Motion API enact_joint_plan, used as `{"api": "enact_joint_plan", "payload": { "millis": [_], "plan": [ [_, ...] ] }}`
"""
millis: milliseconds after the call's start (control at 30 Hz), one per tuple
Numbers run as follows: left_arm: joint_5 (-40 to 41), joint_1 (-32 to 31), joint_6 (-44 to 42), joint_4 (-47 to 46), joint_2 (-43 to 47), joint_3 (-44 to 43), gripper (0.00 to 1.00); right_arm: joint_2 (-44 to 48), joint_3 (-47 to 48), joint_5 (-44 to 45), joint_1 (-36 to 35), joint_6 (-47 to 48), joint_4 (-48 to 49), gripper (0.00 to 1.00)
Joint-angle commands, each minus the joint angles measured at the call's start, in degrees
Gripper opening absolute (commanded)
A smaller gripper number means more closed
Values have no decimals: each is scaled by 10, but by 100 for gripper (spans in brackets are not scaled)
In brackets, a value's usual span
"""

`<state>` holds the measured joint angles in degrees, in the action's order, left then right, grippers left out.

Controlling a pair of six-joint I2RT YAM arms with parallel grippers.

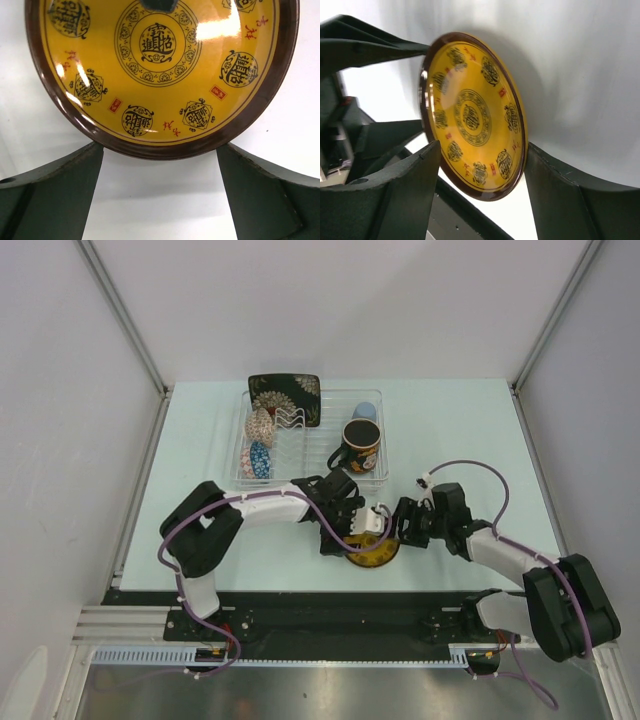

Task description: Load the mixed dishes into the dish rack

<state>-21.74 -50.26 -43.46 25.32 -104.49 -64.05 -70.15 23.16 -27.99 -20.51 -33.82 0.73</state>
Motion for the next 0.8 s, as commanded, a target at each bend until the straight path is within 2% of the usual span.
{"api": "enact_joint_plan", "payload": {
  "millis": [0, 200, 367, 567, 600, 767],
  "plan": [
    [-29, -19, 22, -76, -19, -16, 100, 34, 2, -92, 2, -4, 34, 69],
    [-36, -27, 31, -99, -25, -18, 99, 63, 15, -108, 3, -4, 48, 69],
    [-34, -28, 35, -101, -21, -22, 100, 27, 21, -117, 9, -5, 52, 65],
    [-27, -27, 36, -86, -17, -34, 99, 2, 29, -115, 9, -7, 63, 49],
    [-25, -27, 37, -82, -16, -36, 100, 3, 29, -112, 10, -7, 63, 43],
    [-10, -17, 45, -56, -9, -56, 100, 17, 30, -99, 14, -2, 49, 26]
  ]
}}
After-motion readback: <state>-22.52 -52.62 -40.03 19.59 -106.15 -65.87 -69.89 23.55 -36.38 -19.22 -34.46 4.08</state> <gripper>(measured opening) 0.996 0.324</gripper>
